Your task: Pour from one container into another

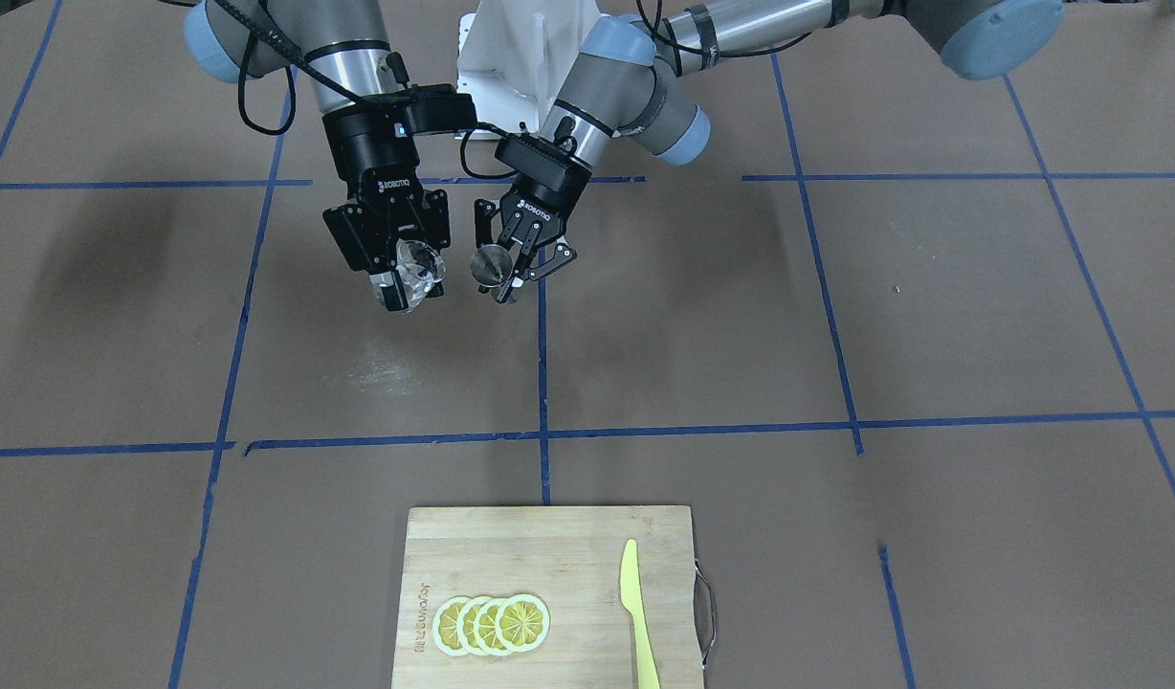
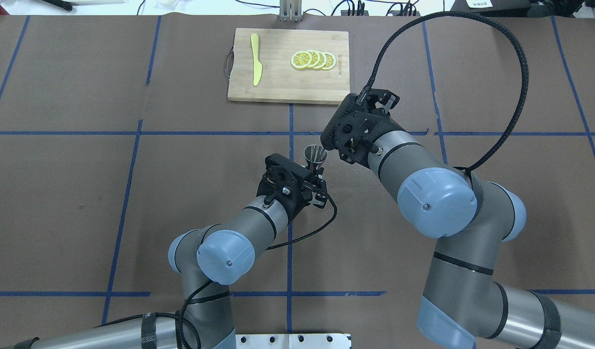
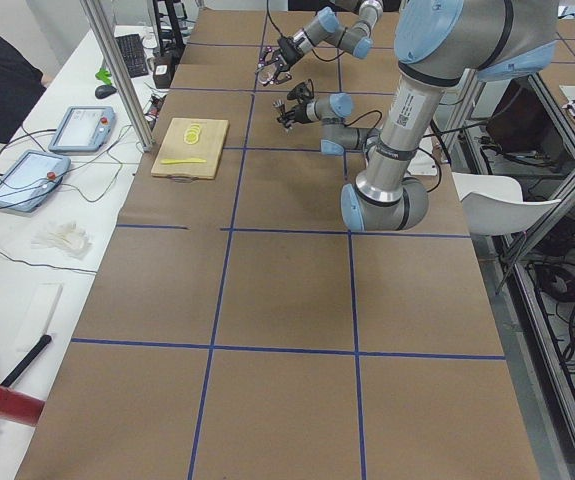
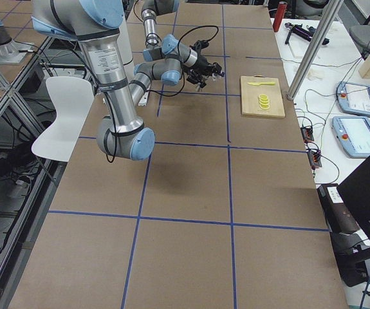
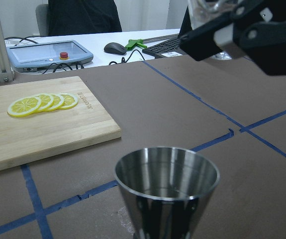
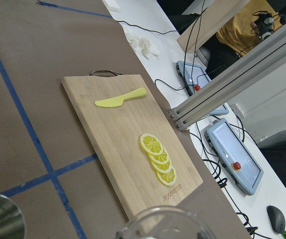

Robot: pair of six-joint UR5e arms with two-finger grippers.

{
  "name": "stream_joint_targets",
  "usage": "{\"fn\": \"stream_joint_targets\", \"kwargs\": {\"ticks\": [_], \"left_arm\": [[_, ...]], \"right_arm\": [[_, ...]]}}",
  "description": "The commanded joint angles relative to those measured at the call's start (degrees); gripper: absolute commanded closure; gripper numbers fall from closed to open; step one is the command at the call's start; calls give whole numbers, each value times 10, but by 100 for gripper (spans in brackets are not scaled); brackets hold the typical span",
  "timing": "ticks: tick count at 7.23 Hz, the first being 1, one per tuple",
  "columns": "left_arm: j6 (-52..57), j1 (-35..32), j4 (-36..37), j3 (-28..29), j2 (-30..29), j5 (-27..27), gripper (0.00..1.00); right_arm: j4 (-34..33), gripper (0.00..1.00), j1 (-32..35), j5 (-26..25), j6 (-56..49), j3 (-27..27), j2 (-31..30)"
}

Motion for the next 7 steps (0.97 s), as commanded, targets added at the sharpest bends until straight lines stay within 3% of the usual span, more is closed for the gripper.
{"fn": "stream_joint_targets", "kwargs": {"ticks": [1,3,7], "left_arm": [[4,1,0,1,-2,0,100],[9,1,0,2,-2,0,100],[13,1,0,4,-3,1,100]], "right_arm": [[-5,100,-22,-27,-14,0,6],[-6,100,-36,-56,-50,-2,7],[-80,100,-57,-112,-87,0,40]]}}
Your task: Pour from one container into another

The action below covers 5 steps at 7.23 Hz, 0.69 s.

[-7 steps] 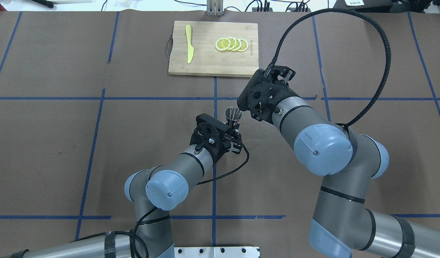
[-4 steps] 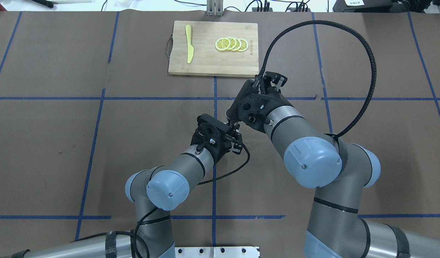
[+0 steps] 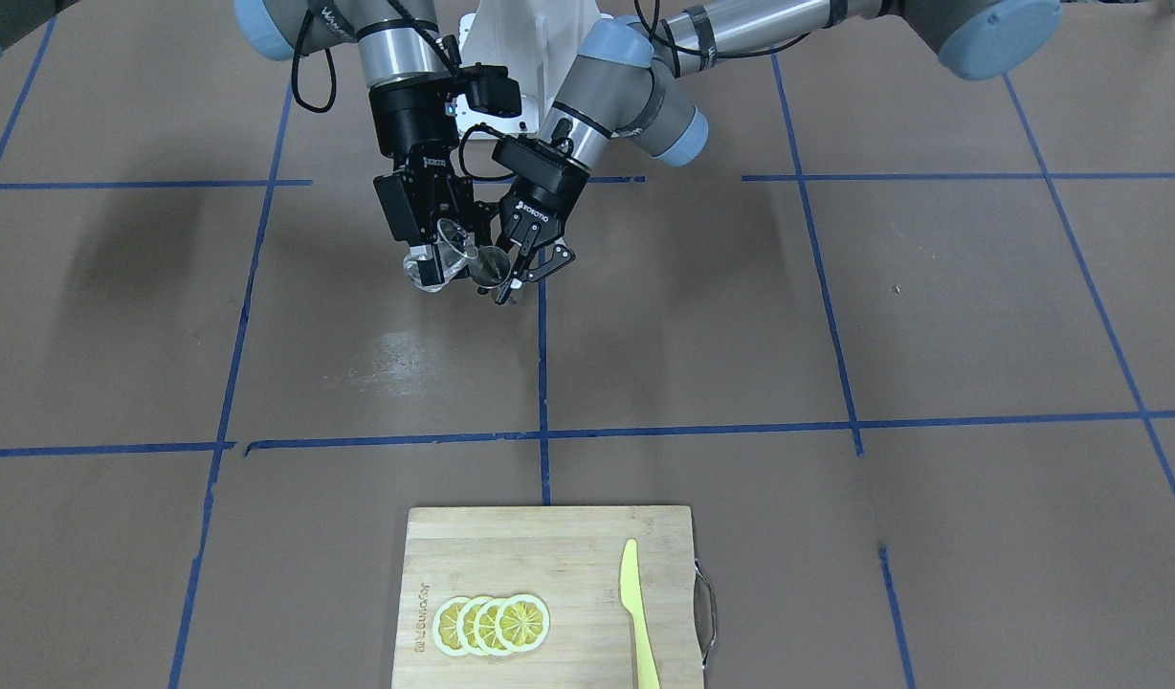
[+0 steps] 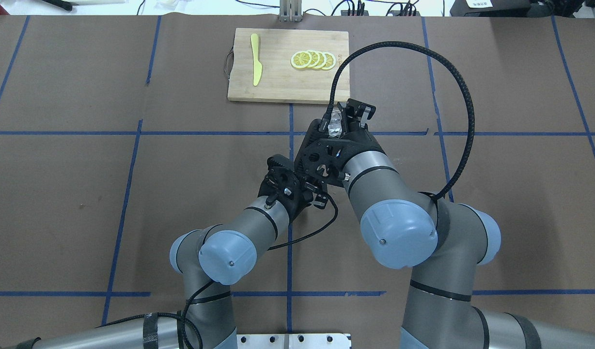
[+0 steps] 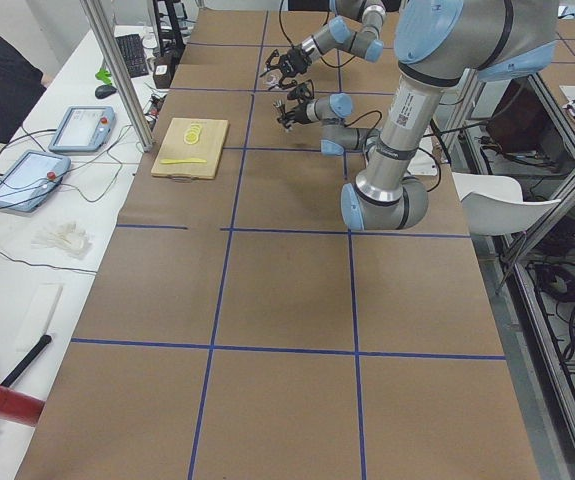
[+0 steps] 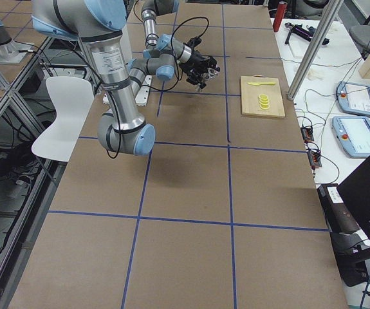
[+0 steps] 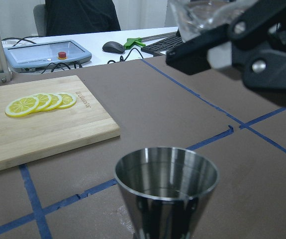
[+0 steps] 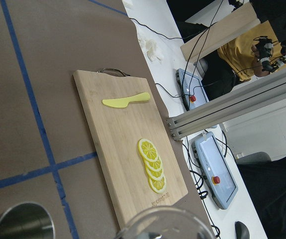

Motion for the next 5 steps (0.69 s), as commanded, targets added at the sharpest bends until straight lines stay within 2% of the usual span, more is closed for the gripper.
{"fn": "stream_joint_targets", "kwargs": {"ticks": [1,3,4,5], "left_arm": [[6,0,0,-1,0,0,100],[6,1,0,-1,1,0,100],[6,1,0,-1,1,-1,100],[6,1,0,-1,1,-1,100]], "right_arm": [[-13,100,-13,-27,-14,-2,5],[-15,100,-23,-53,-32,-4,6],[-44,100,-31,-84,-52,-4,10],[-51,100,-31,-88,-60,-4,18]]}}
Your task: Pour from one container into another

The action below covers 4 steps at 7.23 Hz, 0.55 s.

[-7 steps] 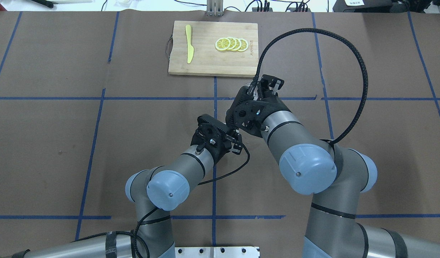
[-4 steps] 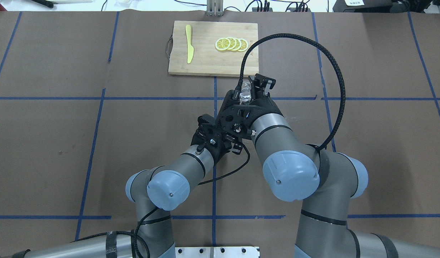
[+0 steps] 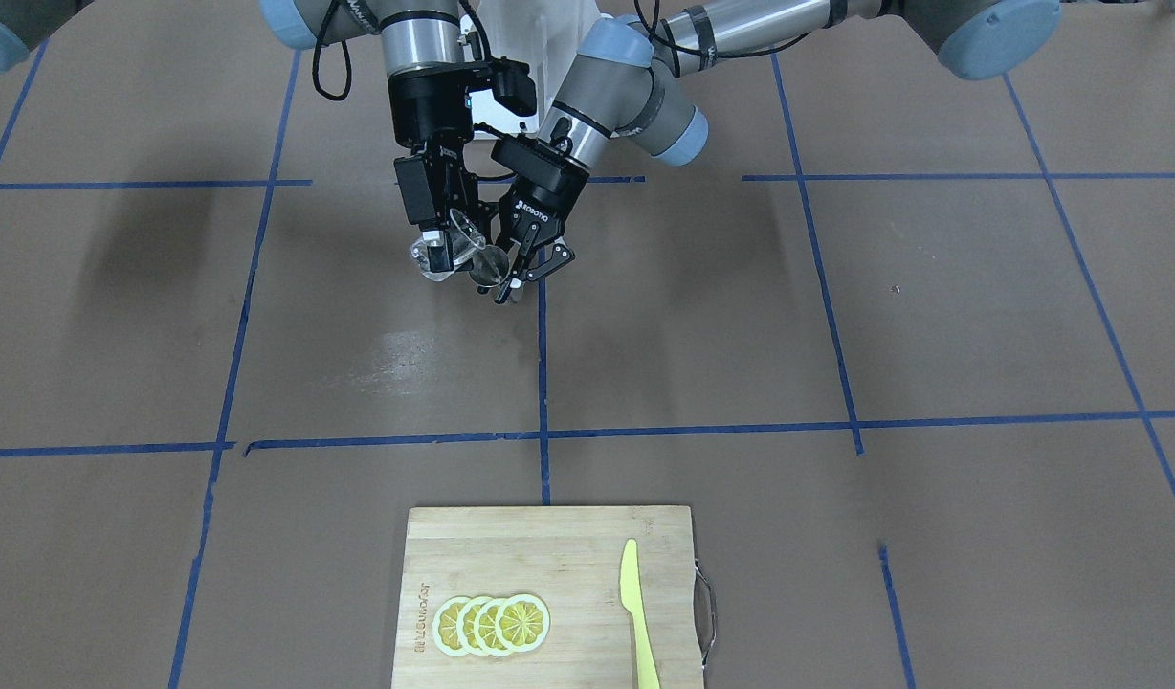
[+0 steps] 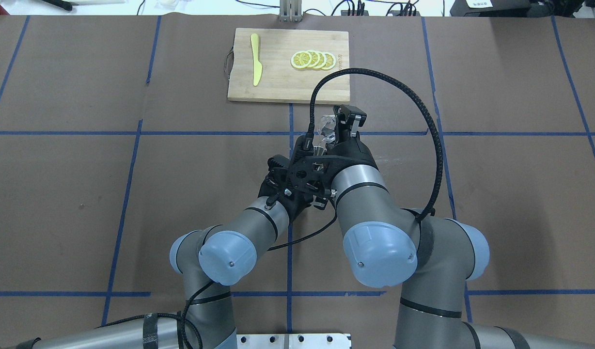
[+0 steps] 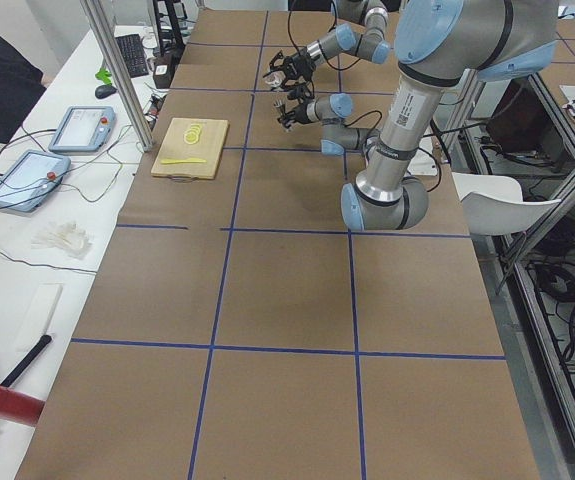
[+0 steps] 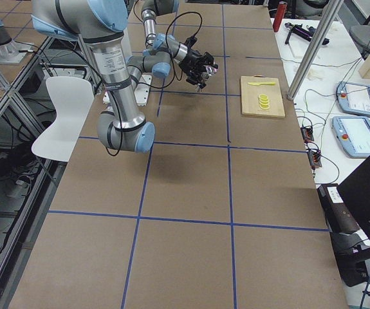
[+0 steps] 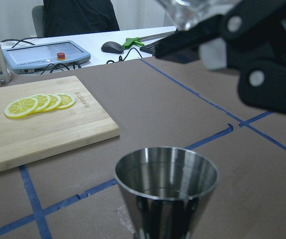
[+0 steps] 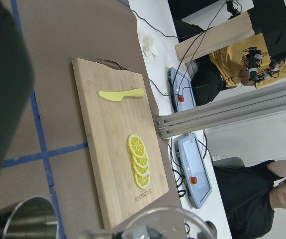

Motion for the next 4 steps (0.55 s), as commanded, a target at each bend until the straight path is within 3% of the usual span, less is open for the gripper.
{"fn": "stream_joint_targets", "kwargs": {"ticks": [1,4], "left_arm": [[0,0,0,0,0,0,100],[0,0,-1,0,0,0,100]], "right_arm": [[-15,100,-4,-16,-23,0,7],[-15,100,-4,-28,-42,-2,6]]}}
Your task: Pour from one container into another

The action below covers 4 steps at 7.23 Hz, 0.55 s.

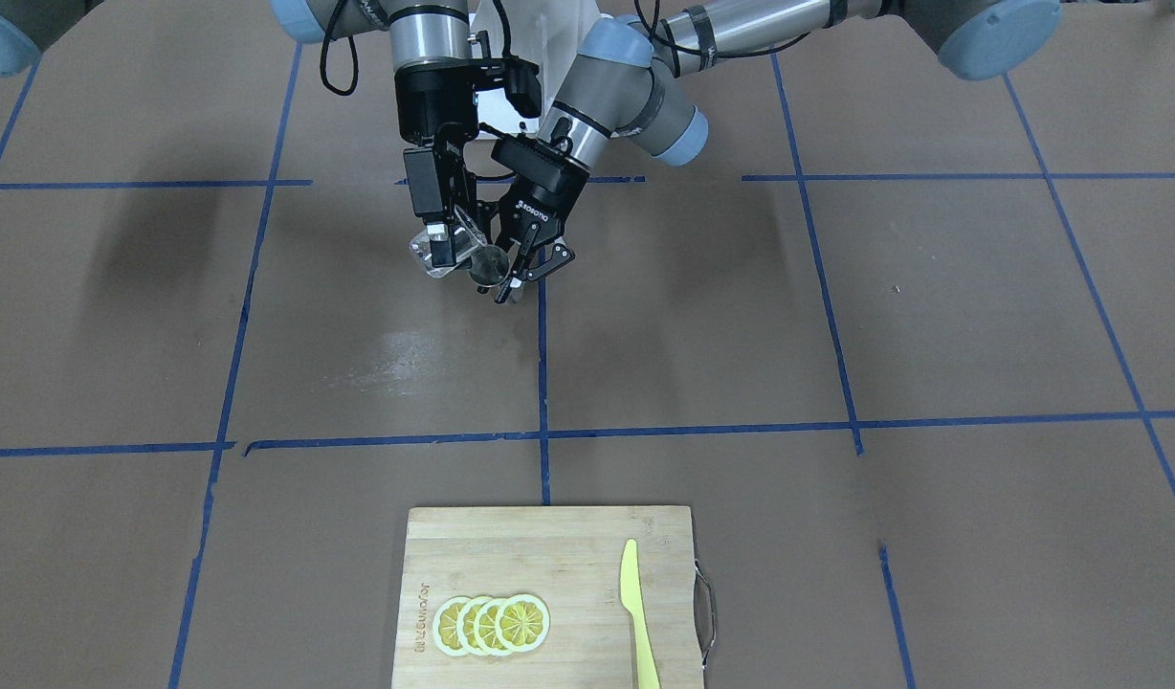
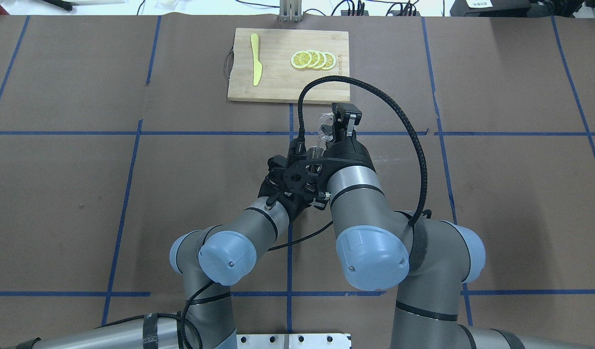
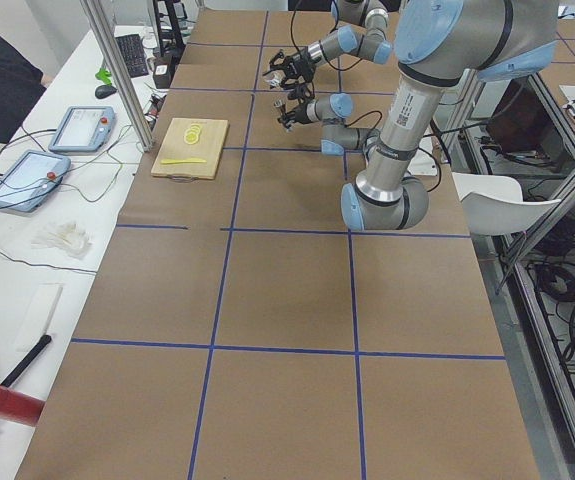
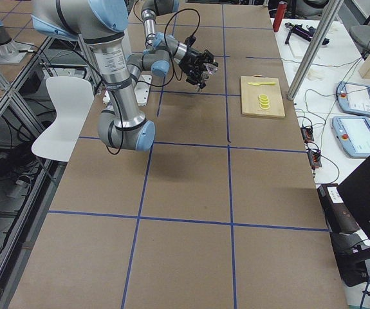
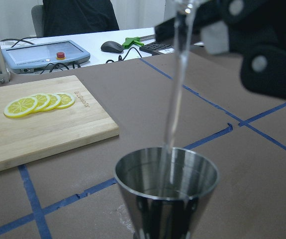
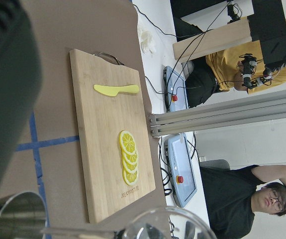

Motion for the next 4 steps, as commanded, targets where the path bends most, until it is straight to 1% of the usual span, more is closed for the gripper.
{"fn": "stream_joint_targets", "kwargs": {"ticks": [1,4], "left_arm": [[0,1,1,0,0,0,100],[0,1,0,0,0,0,100]], "right_arm": [[0,100,-2,-18,-12,-3,-1],[-6,100,-4,-41,-39,-4,1]]}}
